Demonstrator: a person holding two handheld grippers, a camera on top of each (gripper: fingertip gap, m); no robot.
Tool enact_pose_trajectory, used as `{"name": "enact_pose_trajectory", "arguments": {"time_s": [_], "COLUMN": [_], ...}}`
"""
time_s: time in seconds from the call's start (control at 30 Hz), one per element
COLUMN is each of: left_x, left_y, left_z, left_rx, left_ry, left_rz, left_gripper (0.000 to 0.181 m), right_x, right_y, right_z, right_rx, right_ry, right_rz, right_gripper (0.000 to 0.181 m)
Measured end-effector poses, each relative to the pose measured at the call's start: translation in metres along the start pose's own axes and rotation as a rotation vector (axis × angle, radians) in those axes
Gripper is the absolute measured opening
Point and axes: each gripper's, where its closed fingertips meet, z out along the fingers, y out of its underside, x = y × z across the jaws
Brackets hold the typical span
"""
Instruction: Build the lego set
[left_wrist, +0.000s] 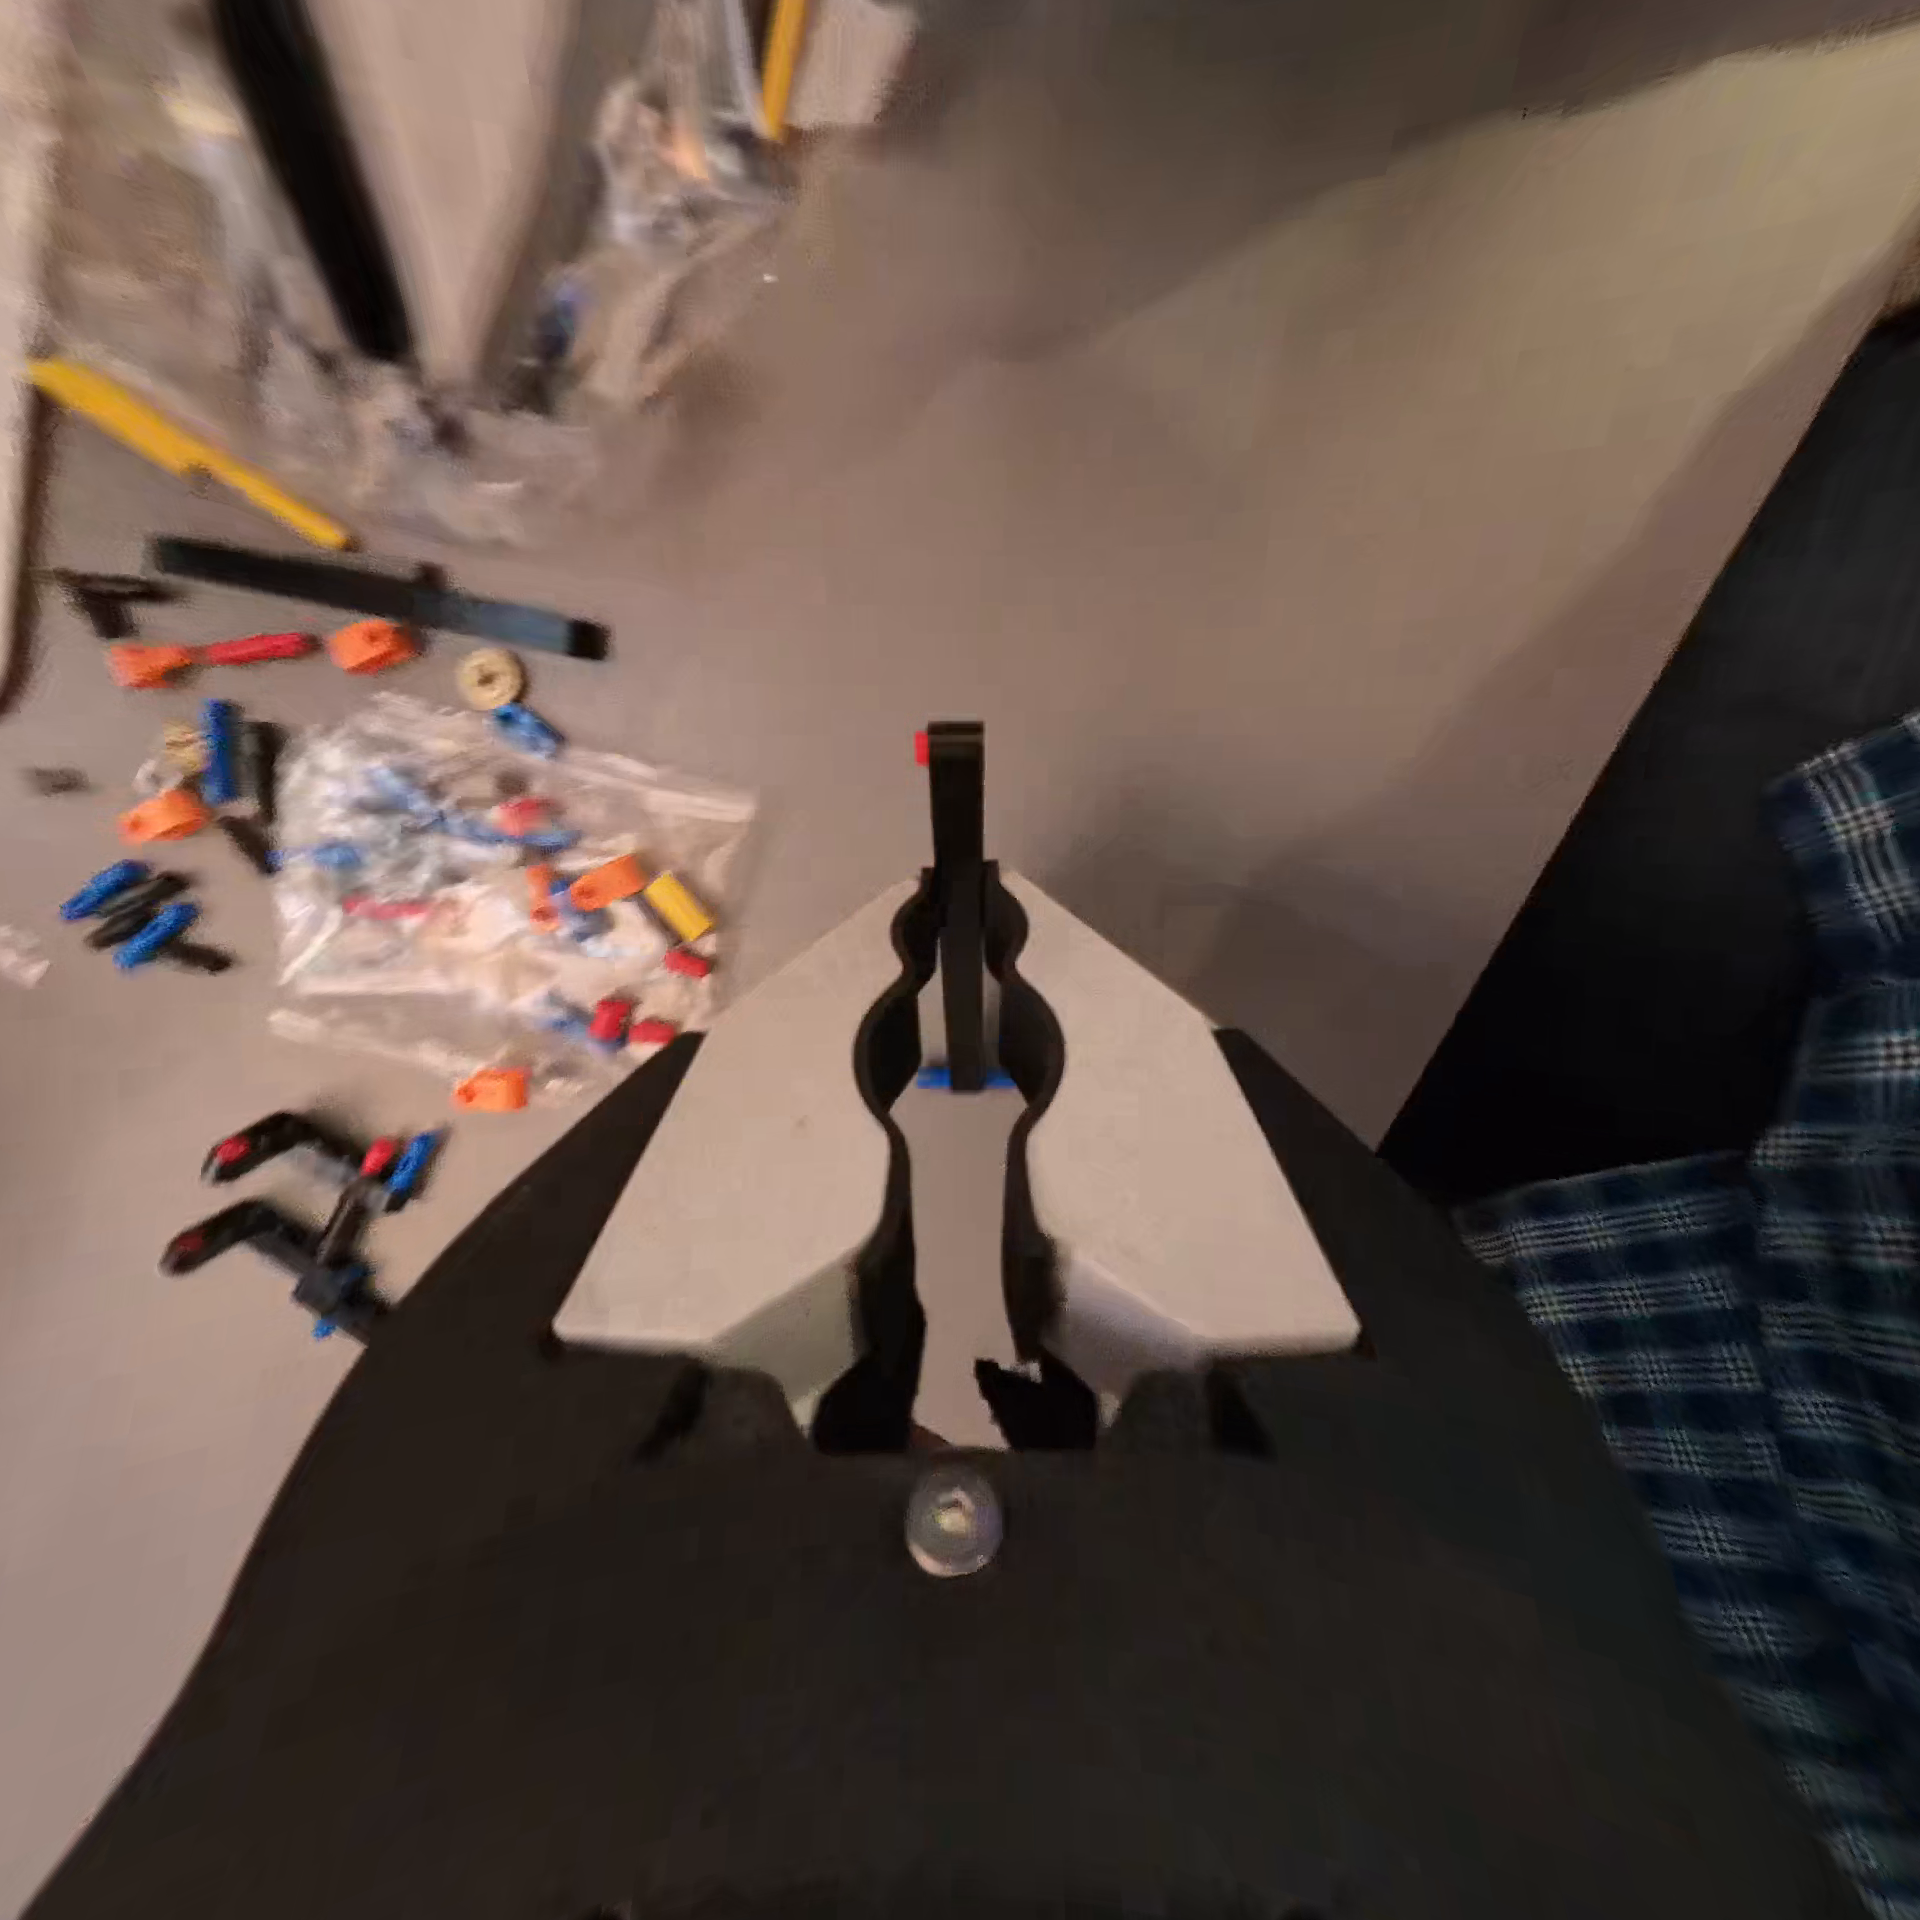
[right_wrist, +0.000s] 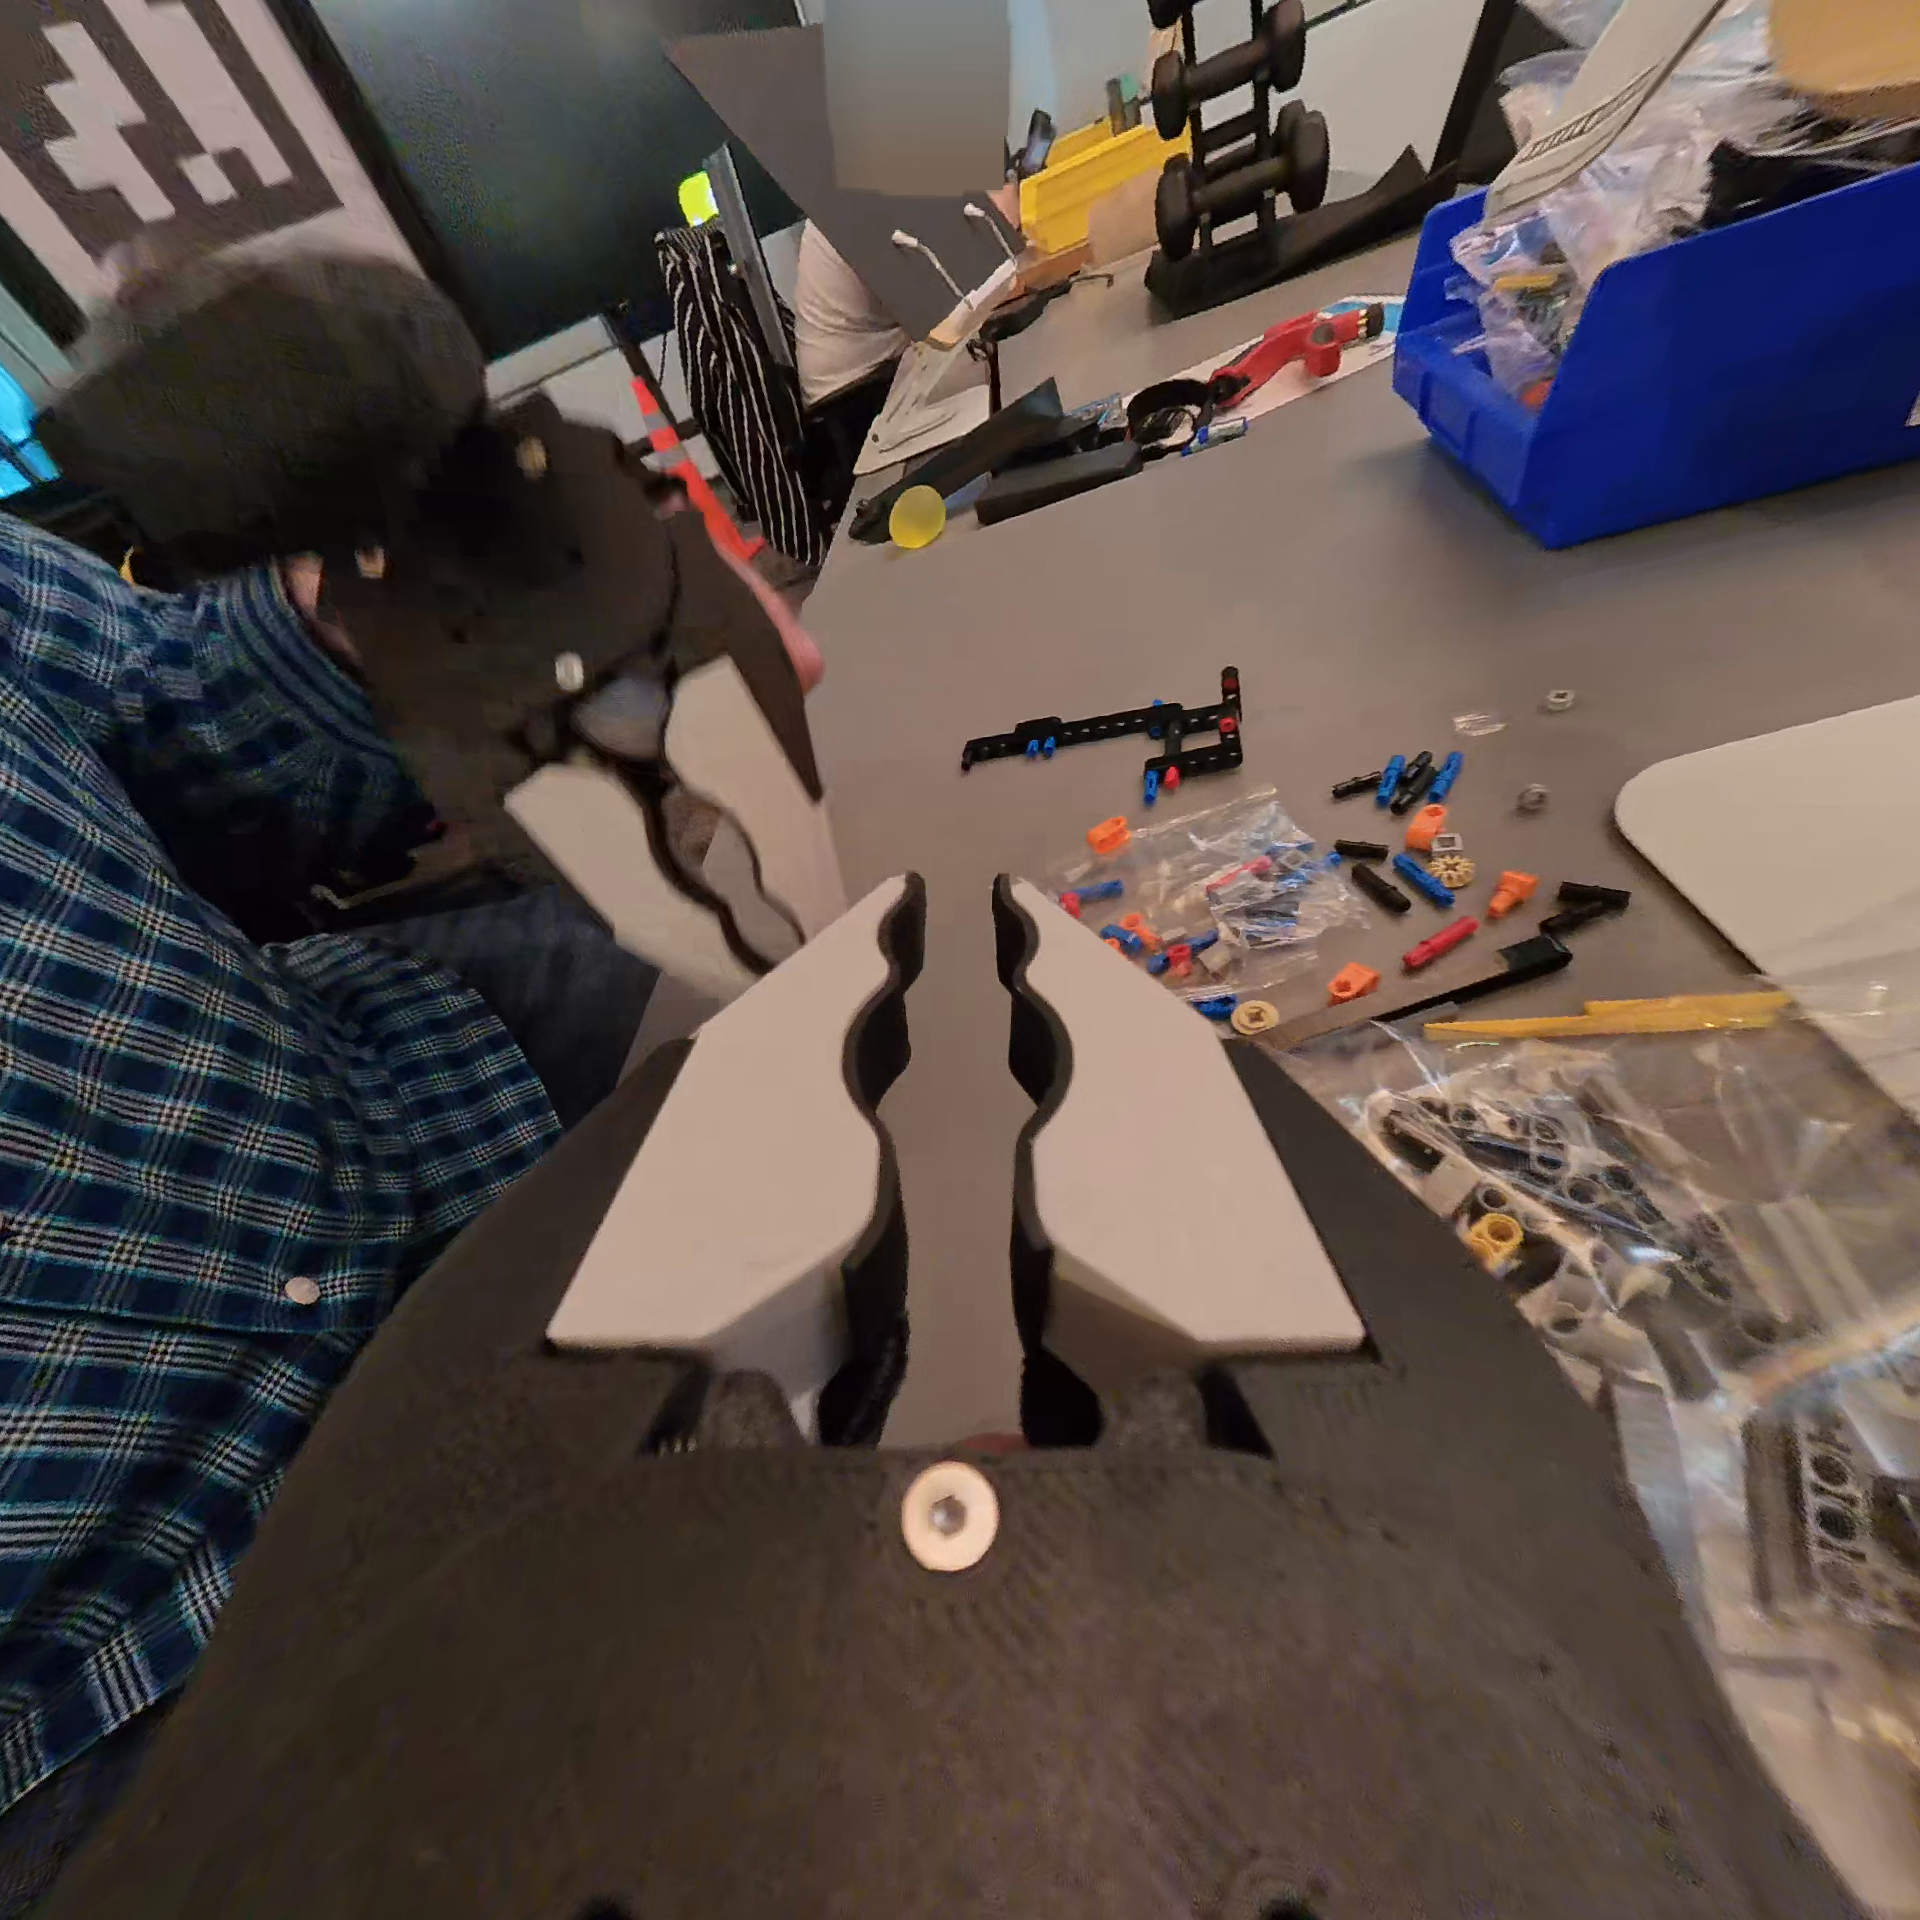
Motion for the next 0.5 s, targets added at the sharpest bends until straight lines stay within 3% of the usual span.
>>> {"name": "enact_pose_trajectory", "arguments": {"time_s": [0.13, 0.23, 0.33, 0.5], "left_x": [0.006, 0.006, -0.002, -0.012], "left_y": [0.000, -0.007, -0.008, 0.002], "left_z": [0.030, 0.036, 0.033, 0.001], "left_rx": [-0.098, -0.057, -0.005, 0.205], "left_ry": [0.004, -0.005, -0.050, -0.040], "left_rz": [0.061, 0.045, 0.009, -0.128], "left_gripper": [0.005, 0.005, 0.029, 0.035], "right_x": [0.006, 0.007, 0.007, 0.012], "right_y": [-0.008, -0.011, -0.012, -0.018], "right_z": [-0.011, -0.015, -0.016, -0.024], "right_rx": [0.039, 0.051, 0.050, 0.080], "right_ry": [0.020, 0.028, 0.033, 0.052], "right_rz": [0.007, 0.007, 0.000, 0.004], "right_gripper": [0.009, 0.009, 0.009, 0.010]}}
